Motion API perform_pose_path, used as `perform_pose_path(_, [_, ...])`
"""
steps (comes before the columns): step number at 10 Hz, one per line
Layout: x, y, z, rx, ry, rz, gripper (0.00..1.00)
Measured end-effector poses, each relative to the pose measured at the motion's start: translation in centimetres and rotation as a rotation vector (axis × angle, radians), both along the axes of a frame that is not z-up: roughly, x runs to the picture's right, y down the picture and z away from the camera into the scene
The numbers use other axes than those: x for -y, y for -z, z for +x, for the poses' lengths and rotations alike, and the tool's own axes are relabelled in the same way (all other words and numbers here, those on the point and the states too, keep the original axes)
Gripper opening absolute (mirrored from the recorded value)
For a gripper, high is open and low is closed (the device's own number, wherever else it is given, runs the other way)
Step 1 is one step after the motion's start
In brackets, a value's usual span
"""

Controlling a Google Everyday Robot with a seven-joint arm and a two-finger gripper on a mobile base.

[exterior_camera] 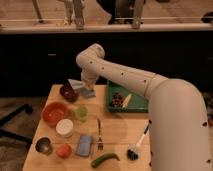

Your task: Place towel in purple bowl

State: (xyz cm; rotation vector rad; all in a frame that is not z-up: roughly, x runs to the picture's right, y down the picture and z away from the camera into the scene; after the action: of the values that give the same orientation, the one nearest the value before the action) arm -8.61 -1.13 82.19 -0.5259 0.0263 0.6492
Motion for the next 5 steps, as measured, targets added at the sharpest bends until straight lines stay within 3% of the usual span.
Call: perform_pose_path(5, [-0.02, -0.04, 0.19, -0.003, -0.001, 0.0, 0.0])
